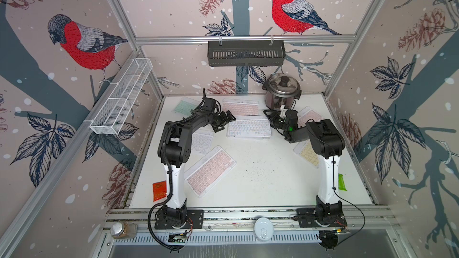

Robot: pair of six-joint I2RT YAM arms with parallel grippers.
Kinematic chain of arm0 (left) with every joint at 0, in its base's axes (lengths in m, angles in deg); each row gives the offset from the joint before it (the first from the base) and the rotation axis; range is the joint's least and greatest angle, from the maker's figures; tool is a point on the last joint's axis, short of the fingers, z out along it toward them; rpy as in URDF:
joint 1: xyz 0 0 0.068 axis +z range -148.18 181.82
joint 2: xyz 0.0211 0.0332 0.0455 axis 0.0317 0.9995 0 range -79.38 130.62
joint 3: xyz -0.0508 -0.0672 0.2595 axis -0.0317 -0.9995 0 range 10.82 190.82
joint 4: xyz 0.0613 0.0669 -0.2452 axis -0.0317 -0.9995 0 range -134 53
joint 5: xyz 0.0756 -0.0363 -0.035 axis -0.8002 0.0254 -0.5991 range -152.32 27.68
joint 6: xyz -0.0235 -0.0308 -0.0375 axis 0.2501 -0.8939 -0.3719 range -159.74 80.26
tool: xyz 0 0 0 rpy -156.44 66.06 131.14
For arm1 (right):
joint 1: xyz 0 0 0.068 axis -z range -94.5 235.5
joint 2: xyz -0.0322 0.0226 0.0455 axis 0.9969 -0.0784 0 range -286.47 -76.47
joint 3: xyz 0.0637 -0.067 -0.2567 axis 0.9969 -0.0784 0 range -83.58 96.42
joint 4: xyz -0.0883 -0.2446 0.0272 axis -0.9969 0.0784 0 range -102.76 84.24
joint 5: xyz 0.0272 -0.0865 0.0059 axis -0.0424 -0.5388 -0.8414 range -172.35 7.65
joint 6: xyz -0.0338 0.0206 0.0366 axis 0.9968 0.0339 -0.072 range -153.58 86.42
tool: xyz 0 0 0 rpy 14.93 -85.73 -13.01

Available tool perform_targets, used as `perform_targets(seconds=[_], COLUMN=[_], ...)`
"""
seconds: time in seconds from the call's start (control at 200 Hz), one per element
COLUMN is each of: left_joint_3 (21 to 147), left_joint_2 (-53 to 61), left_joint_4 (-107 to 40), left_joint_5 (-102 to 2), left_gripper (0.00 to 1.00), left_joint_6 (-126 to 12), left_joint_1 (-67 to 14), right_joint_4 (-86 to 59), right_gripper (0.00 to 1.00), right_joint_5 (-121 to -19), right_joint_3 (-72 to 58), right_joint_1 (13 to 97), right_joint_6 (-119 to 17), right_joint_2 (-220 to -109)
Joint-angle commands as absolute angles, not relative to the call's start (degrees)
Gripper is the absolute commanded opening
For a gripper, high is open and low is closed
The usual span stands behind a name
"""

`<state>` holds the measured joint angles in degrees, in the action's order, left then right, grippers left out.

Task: Stack the numeric keypads
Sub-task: Place the numeric keypad at the numeric keypad.

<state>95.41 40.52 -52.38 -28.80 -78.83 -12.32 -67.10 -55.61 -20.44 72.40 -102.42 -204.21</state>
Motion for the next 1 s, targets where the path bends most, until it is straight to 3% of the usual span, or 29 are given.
perform_targets(seconds=[0.0, 0.145, 0.426, 0.992], left_joint_3=[95.1, 95.0, 94.5, 91.9], left_joint_2=[39.7, 39.4, 38.4, 37.8], left_joint_4=[-51.4, -51.4, -51.5, -54.8], left_joint_5=[-27.8, -27.7, -27.7, -30.3], left_gripper=[0.99, 0.99, 0.99, 0.98], left_joint_6=[-79.1, -79.1, -79.1, -78.1], left_joint_1=[-12.2, -12.2, -12.3, -12.3], right_joint_4=[-63.3, -59.4, -54.3, -29.4], right_gripper=[0.57, 0.63, 1.0, 1.0], right_joint_5=[-58.5, -60.3, -62.8, -71.6], right_joint_3=[-20.1, -19.6, -18.9, -24.5], right_joint_1=[71.9, 71.5, 71.1, 65.8], right_joint_6=[-98.5, -96.5, -93.3, -84.3], right_joint_2=[-202.5, -201.5, -200.0, -187.0])
